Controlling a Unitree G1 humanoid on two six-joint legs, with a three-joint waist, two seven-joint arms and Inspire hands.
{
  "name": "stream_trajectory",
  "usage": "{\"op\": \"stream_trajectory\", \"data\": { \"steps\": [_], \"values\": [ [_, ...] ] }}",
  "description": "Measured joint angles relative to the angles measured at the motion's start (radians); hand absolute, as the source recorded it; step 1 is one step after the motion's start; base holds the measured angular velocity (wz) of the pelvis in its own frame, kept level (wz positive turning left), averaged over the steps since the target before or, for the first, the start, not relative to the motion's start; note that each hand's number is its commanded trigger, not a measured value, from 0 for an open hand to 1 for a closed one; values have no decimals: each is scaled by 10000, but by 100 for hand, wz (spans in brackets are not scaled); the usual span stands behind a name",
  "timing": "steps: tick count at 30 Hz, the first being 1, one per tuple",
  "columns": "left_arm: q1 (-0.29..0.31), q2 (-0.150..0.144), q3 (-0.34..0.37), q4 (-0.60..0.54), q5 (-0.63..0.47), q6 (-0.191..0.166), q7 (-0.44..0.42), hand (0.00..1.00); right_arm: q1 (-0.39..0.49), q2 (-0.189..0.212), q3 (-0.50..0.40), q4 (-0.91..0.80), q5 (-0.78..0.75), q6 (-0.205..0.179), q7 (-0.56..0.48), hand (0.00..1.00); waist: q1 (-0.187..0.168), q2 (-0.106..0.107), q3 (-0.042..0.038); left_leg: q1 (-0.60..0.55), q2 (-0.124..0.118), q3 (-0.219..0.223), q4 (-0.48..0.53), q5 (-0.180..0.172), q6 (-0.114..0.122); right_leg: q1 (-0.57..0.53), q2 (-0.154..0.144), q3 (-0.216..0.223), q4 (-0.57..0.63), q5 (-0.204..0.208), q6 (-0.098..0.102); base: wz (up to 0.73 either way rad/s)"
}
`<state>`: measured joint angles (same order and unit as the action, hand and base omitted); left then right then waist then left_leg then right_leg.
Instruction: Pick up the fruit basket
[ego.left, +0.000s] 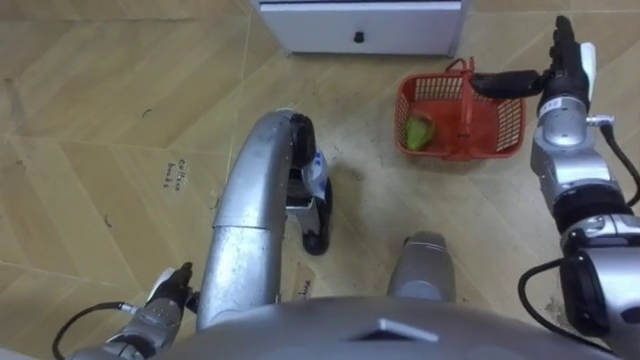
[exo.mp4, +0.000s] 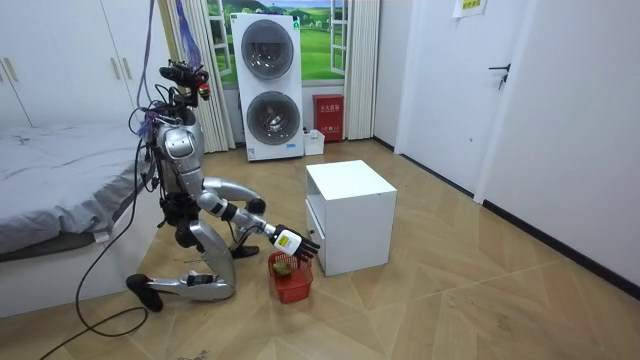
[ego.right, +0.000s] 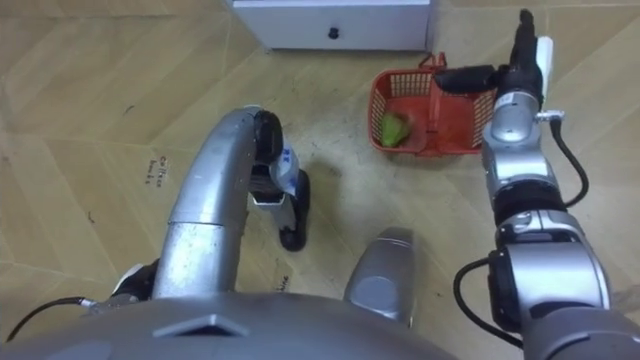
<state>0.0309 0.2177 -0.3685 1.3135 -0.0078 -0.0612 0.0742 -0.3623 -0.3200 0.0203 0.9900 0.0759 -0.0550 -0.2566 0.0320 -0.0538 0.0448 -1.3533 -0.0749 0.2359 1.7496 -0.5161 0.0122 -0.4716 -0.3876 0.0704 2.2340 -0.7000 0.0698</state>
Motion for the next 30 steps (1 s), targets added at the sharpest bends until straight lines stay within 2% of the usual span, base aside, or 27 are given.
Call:
{"op": "stream_trajectory", "data": {
  "steps": [5, 10, 16, 30],
  "values": [
    [-54, 2, -107, 9, 1, 134, -133, 0, -65, -101, 17, 330, 72, 0, 107, 0, 56, 108, 18, -74, 0, 140, -24, 100, 136, -119, -143, -8, 65, -15, 27, 4],
    [-88, -3, -376, 8, 0, 126, -138, 0, -221, -128, 355, 716, 502, 9, 276, 0, 68, 155, 68, -153, -7, 143, -49, 166, 111, -216, -148, -5, 125, -18, 31, 0],
    [-257, -3, -529, 1, -1, 121, -164, 0, -224, -145, 389, 1073, 648, 10, 403, 0, 283, 160, 68, -245, 104, 154, -106, 209, 41, -366, -124, 15, 172, -42, 58, 0],
    [-214, -4, -1025, -197, -22, 181, -303, 0, -244, -217, 984, 1383, 1295, 28, 772, 0, 584, 225, 52, -261, 93, 191, -157, 241, 37, -375, -185, -24, 155, -43, 60, 0]
  ]
}}
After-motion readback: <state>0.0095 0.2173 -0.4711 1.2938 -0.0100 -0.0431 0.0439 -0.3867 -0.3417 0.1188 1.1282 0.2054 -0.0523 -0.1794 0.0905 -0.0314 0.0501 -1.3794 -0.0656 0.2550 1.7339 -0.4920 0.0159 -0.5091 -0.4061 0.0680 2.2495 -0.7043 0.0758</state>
